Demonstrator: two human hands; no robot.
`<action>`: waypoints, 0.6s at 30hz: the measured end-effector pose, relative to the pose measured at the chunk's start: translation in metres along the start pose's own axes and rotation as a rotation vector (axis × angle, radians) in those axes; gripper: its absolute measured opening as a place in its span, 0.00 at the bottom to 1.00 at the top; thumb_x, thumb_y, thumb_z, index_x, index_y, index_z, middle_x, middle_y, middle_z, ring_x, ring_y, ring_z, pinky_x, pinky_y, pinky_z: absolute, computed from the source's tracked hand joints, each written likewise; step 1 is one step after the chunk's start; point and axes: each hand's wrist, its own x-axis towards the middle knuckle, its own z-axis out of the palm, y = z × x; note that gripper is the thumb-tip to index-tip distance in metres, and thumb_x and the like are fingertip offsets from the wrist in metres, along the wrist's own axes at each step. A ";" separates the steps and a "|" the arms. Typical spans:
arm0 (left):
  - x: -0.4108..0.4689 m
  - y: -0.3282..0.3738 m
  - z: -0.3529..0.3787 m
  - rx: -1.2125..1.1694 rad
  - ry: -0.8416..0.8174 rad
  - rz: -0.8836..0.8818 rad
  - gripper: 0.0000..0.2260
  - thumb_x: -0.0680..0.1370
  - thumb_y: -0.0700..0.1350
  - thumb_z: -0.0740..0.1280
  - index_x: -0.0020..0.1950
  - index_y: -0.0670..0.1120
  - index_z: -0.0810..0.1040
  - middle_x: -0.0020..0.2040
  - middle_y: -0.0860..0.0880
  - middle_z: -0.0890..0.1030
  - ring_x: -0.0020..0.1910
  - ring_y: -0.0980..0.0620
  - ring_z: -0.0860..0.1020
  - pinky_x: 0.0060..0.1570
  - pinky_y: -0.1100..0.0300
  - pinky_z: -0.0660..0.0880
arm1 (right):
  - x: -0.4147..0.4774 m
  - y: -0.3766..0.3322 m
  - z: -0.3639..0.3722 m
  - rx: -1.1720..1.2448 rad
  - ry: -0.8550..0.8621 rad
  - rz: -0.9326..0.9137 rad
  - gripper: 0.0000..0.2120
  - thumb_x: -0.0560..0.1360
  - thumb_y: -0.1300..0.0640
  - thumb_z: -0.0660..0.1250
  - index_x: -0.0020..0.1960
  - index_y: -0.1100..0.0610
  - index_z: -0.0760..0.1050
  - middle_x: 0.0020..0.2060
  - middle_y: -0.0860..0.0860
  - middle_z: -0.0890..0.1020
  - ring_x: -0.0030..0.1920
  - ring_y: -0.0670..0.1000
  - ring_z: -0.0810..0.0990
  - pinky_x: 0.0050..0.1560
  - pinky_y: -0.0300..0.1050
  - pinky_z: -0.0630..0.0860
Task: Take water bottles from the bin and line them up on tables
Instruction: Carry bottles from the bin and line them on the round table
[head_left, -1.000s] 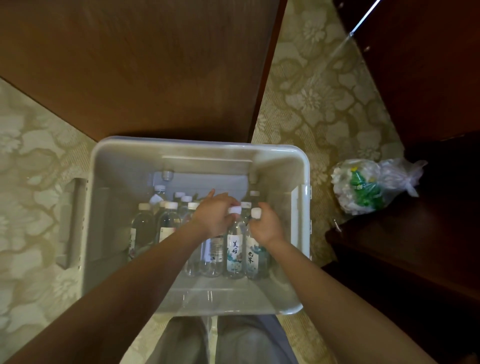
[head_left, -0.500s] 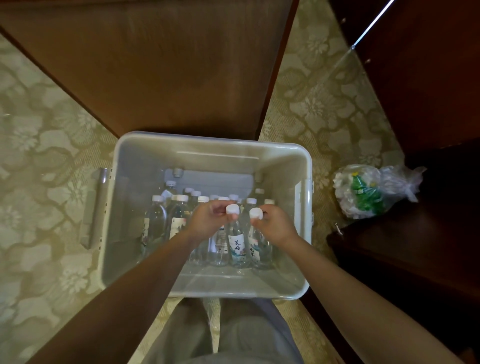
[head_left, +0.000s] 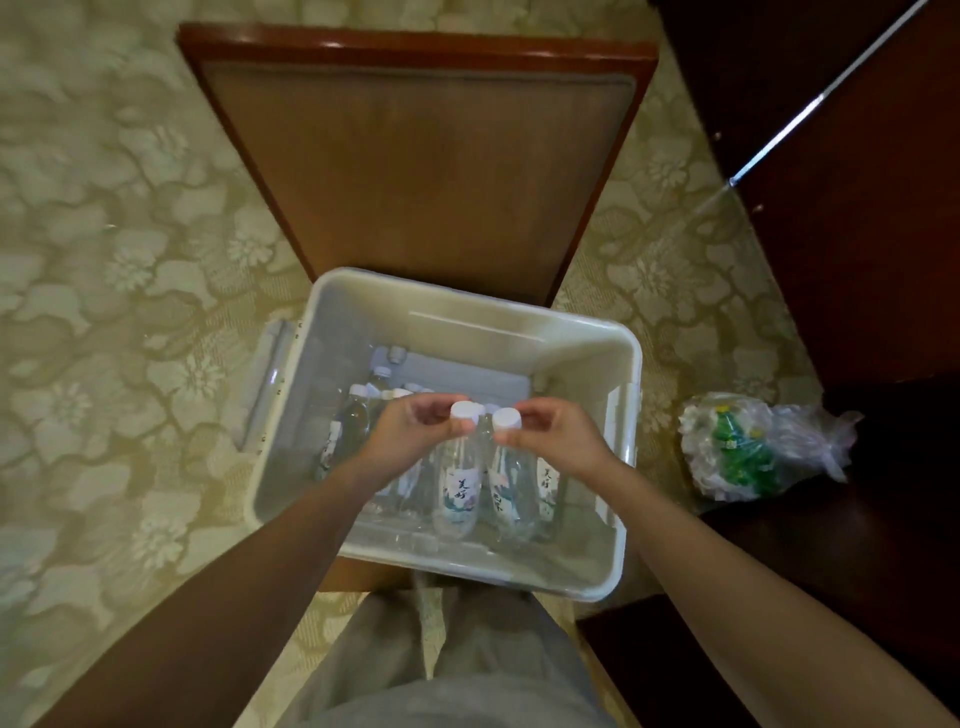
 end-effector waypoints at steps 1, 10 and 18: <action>-0.008 0.007 -0.009 -0.007 0.014 0.022 0.13 0.71 0.35 0.75 0.55 0.43 0.82 0.40 0.59 0.85 0.41 0.65 0.82 0.41 0.72 0.75 | -0.001 -0.010 0.005 0.007 -0.023 -0.026 0.17 0.68 0.63 0.79 0.56 0.62 0.81 0.48 0.54 0.86 0.44 0.43 0.84 0.49 0.37 0.79; -0.101 0.052 -0.102 -0.099 0.168 0.179 0.11 0.73 0.38 0.73 0.55 0.46 0.82 0.43 0.56 0.86 0.42 0.63 0.81 0.42 0.70 0.75 | -0.036 -0.109 0.070 0.087 -0.167 -0.214 0.06 0.73 0.59 0.75 0.49 0.52 0.84 0.44 0.52 0.85 0.44 0.47 0.82 0.50 0.43 0.78; -0.232 0.051 -0.213 -0.120 0.330 0.352 0.09 0.73 0.43 0.74 0.53 0.52 0.83 0.46 0.55 0.86 0.46 0.60 0.82 0.48 0.65 0.78 | -0.109 -0.194 0.195 0.151 -0.309 -0.386 0.21 0.65 0.49 0.76 0.56 0.55 0.83 0.50 0.54 0.86 0.52 0.55 0.79 0.61 0.57 0.74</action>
